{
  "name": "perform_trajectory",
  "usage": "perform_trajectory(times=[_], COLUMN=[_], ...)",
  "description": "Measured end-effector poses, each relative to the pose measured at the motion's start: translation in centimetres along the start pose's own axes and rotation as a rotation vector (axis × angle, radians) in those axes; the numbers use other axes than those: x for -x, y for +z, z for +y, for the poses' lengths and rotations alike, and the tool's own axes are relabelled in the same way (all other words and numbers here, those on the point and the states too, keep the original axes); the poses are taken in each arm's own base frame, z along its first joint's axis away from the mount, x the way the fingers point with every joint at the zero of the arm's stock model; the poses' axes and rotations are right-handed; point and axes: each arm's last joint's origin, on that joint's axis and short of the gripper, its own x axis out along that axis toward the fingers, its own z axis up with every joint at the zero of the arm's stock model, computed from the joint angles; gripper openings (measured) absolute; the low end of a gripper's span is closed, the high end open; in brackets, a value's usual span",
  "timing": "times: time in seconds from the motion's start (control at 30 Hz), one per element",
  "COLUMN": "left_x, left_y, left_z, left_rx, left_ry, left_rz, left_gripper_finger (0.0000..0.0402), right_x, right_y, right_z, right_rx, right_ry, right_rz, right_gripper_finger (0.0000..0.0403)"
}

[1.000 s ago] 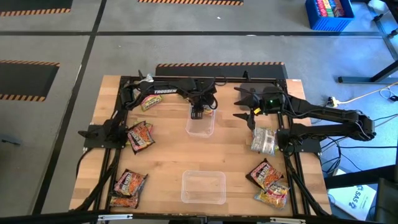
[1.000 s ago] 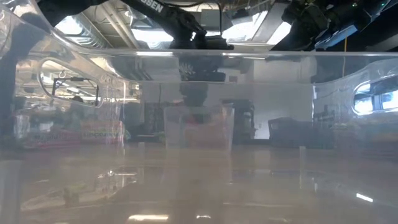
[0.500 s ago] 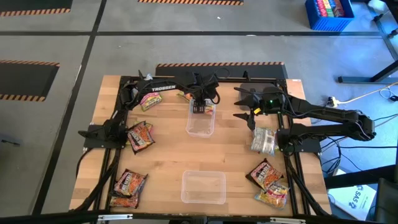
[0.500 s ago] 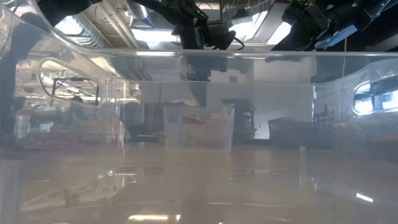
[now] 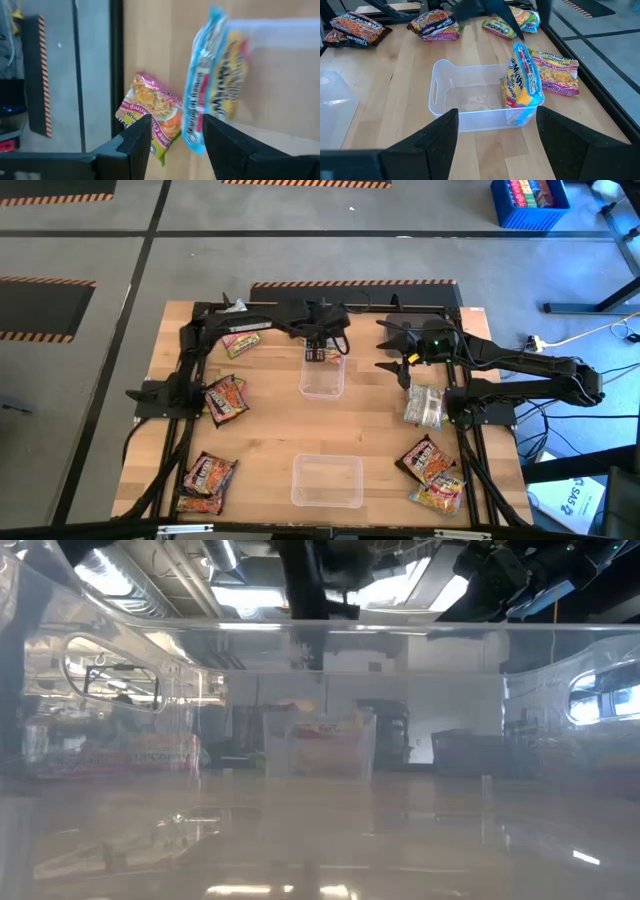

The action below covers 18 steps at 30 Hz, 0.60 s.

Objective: Sort Maruchan noodles
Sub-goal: Put the middle blue noodle pack into the top transparent bin

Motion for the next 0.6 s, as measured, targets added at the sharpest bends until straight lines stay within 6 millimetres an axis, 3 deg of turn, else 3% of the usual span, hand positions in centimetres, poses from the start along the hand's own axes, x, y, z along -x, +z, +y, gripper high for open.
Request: perform_trajectory(times=[0.13, 0.27, 0.43, 0.6], left_x=[5.1, 9.7, 12.9, 14.3], left_y=[-1.0, -3.5, -8.2, -12.9], left_z=[-0.1, -0.6, -1.9, -3.0], left_rx=[0.061, 0.139, 0.243, 0.345], left_ry=[0.001, -0.013, -0.04, -0.06], left_rz=[-0.072, -0.119, -0.156, -0.189], left_gripper_finger=[0.0168, 0.0168, 0.0169, 0.0169], right_x=[-0.1, -0.2, -0.5, -0.9], right_y=[0.1, 0.1, 0.6, 1.4], right_z=[0.5, 1.7, 3.3, 3.7], right_rx=[0.002, 0.029, 0.077, 0.102], right_ry=[0.016, 0.055, 0.094, 0.095], right_rz=[-0.003, -0.001, -0.048, -0.13], right_gripper_finger=[0.0248, 0.0248, 0.0248, 0.0248])
